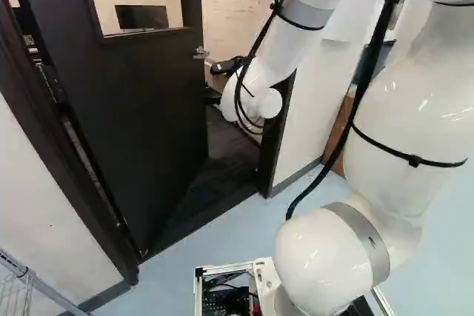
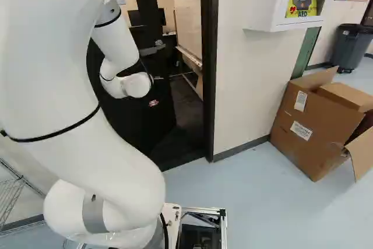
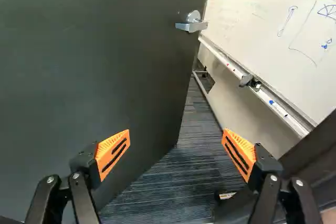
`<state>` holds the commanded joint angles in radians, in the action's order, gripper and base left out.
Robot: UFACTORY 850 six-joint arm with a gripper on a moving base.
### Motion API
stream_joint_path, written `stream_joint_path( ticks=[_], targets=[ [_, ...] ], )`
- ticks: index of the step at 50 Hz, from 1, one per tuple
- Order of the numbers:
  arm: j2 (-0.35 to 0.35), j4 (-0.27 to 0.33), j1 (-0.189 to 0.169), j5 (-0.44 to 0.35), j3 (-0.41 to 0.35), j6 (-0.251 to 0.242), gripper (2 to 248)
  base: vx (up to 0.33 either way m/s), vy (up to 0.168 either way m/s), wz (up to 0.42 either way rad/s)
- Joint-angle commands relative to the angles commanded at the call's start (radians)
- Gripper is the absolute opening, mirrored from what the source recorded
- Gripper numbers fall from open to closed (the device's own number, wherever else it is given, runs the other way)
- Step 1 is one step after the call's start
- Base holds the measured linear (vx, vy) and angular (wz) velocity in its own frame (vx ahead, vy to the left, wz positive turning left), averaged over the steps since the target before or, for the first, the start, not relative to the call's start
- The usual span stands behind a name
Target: Open the door and move inside
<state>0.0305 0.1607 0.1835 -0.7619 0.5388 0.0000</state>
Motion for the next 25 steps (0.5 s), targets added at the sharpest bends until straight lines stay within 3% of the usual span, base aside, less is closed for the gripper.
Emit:
stream_joint_path(
  ticks=[25],
  targets=[
    [-0.128,0.0,-0.06,0.0,-0.127,0.0,247,0.0,0.0,0.0]
  ],
)
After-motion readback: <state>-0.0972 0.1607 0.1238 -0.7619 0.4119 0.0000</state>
